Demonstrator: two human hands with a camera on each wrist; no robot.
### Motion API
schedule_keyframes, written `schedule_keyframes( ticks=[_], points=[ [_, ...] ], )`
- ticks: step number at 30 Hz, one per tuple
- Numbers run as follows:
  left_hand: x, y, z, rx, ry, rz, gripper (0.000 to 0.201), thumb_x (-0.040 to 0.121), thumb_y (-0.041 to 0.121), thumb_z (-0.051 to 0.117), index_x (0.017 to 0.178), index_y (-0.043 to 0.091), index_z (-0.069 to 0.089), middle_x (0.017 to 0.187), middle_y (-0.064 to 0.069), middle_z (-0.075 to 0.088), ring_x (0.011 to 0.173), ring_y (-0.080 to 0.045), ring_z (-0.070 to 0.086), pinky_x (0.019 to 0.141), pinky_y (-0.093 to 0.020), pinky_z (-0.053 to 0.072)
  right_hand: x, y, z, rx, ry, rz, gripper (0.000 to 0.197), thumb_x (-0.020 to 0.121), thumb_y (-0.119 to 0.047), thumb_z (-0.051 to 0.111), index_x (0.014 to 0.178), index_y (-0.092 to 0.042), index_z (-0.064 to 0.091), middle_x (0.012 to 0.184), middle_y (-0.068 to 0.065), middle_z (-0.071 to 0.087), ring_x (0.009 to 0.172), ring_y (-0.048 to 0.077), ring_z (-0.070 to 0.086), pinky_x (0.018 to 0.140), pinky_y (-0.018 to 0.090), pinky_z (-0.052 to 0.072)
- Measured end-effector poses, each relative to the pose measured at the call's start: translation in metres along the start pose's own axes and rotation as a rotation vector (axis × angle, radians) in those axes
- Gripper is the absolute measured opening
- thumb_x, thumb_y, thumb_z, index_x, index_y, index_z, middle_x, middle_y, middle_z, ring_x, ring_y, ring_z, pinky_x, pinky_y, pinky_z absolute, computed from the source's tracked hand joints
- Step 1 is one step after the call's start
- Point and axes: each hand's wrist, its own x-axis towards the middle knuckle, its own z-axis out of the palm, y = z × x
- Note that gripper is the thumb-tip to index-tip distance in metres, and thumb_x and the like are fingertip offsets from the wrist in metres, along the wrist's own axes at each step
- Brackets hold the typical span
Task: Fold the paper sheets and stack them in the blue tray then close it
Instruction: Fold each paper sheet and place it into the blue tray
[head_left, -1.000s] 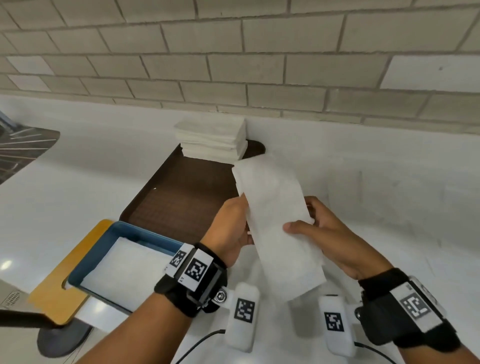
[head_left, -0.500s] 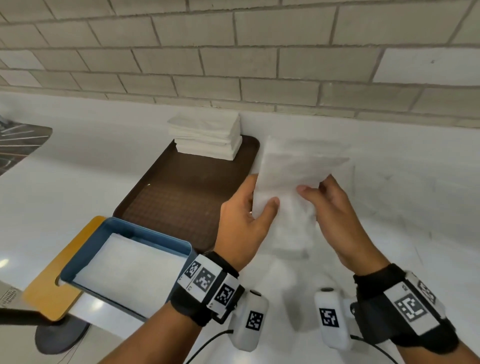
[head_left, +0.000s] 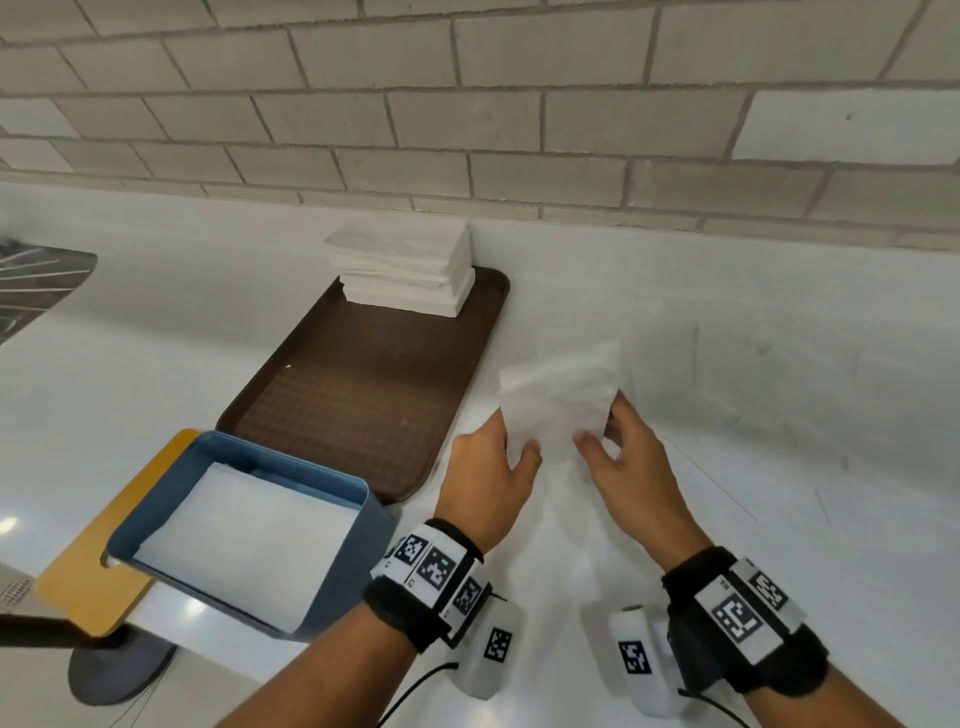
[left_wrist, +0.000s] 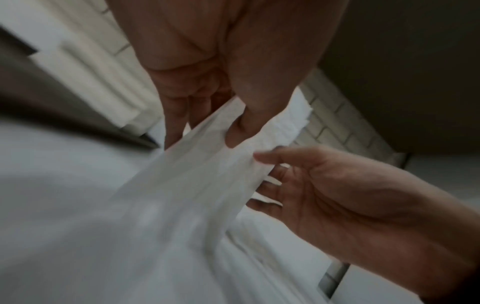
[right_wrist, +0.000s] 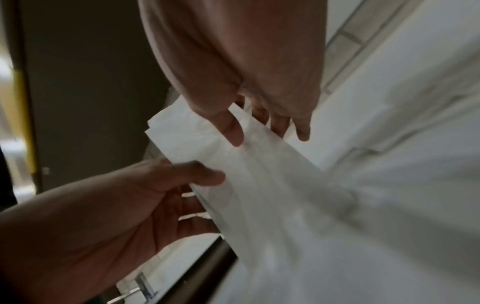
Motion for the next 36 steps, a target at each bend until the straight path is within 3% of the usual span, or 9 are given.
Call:
schedule_keyframes(
  ticks=[4, 9, 11, 17, 21, 27, 29, 33, 36],
  points=[
    [0.003, 0.000, -0.007, -0.036, 0.001, -0.011, 0.017, 0.095, 0.018, 0.066, 0.112, 0.017, 0.068, 0.091, 0.011, 0.073, 0.082, -0.007, 0.067, 0.074, -0.016, 0.050, 0.000, 0.010, 0.002, -0.036, -0.047, 0.098, 0.030, 0.099, -0.014, 0.053, 0.126, -0.024, 0.056, 0.113, -0.014, 0.061, 0.109, 0.005, 0.060, 0.075, 0.002, 0.042],
    [0.013, 0.023, -0.062, -0.199, 0.058, -0.034, 0.006, 0.094, 0.024, 0.070, 0.098, 0.028, 0.070, 0.087, 0.019, 0.073, 0.081, 0.007, 0.068, 0.071, -0.008, 0.050, 0.015, -0.044, 0.020, -0.018, -0.107, -0.015, 0.030, 0.100, -0.017, 0.049, 0.129, -0.025, 0.051, 0.105, -0.022, 0.059, 0.090, -0.012, 0.058, 0.069, 0.001, 0.044],
    [0.014, 0.027, -0.096, -0.318, 0.118, -0.062, 0.006, 0.094, 0.026, 0.071, 0.095, 0.032, 0.072, 0.092, 0.011, 0.078, 0.085, 0.000, 0.072, 0.077, -0.020, 0.057, 0.020, -0.073, 0.033, 0.023, -0.124, -0.097, 0.032, 0.099, -0.016, 0.052, 0.129, -0.026, 0.050, 0.104, -0.026, 0.059, 0.091, -0.018, 0.058, 0.069, 0.000, 0.043],
    [0.003, 0.013, -0.194, -0.321, 0.249, -0.079, 0.011, 0.092, 0.028, 0.074, 0.099, 0.019, 0.076, 0.095, 0.007, 0.079, 0.088, -0.008, 0.075, 0.076, -0.029, 0.061, 0.030, -0.137, 0.093, -0.016, -0.248, -0.301, 0.034, 0.096, -0.016, 0.051, 0.129, -0.025, 0.045, 0.103, -0.019, 0.060, 0.091, -0.007, 0.059, 0.070, 0.002, 0.045],
    [-0.016, -0.032, -0.239, -0.384, 0.267, -0.290, 0.024, 0.087, 0.025, 0.079, 0.107, 0.012, 0.073, 0.100, -0.004, 0.079, 0.089, -0.027, 0.077, 0.074, -0.049, 0.063, 0.035, -0.145, 0.138, -0.110, -0.482, -0.317, 0.030, 0.095, -0.019, 0.054, 0.119, -0.027, 0.040, 0.096, -0.016, 0.063, 0.082, -0.003, 0.061, 0.062, 0.008, 0.046],
    [-0.059, -0.101, -0.273, -0.300, 0.267, -0.535, 0.019, 0.078, 0.009, 0.085, 0.092, 0.009, 0.072, 0.083, -0.007, 0.079, 0.069, -0.021, 0.076, 0.058, -0.027, 0.061, 0.027, -0.119, 0.196, -0.355, -0.746, -0.378, 0.040, 0.098, -0.021, 0.050, 0.130, -0.035, 0.029, 0.118, -0.005, 0.060, 0.100, 0.013, 0.062, 0.088, 0.039, 0.054],
    [-0.070, -0.116, -0.276, -0.311, 0.250, -0.607, 0.021, 0.077, 0.005, 0.085, 0.093, 0.009, 0.072, 0.084, -0.007, 0.079, 0.069, -0.022, 0.076, 0.055, -0.024, 0.060, 0.022, -0.113, 0.203, -0.406, -0.796, -0.394, 0.045, 0.099, -0.018, 0.048, 0.133, -0.037, 0.027, 0.121, -0.006, 0.056, 0.100, 0.013, 0.061, 0.088, 0.040, 0.054],
    [-0.076, -0.136, -0.276, -0.281, 0.104, -0.654, 0.036, 0.078, 0.010, 0.085, 0.111, 0.013, 0.070, 0.095, -0.004, 0.080, 0.080, -0.029, 0.077, 0.075, -0.042, 0.065, 0.010, -0.098, 0.205, -0.535, -0.840, -0.417, 0.049, 0.101, -0.011, 0.043, 0.140, -0.035, 0.026, 0.119, -0.002, 0.056, 0.090, 0.018, 0.062, 0.081, 0.041, 0.056],
    [-0.073, -0.141, -0.281, 0.072, 0.042, -0.568, 0.036, 0.078, 0.032, 0.086, 0.109, 0.026, 0.068, 0.086, 0.004, 0.076, 0.075, -0.012, 0.072, 0.069, -0.022, 0.055, 0.014, -0.093, 0.208, -0.562, -0.820, -0.484, 0.049, 0.098, -0.002, 0.041, 0.140, -0.027, 0.036, 0.113, 0.002, 0.057, 0.087, 0.018, 0.061, 0.078, 0.039, 0.056]
  ],
)
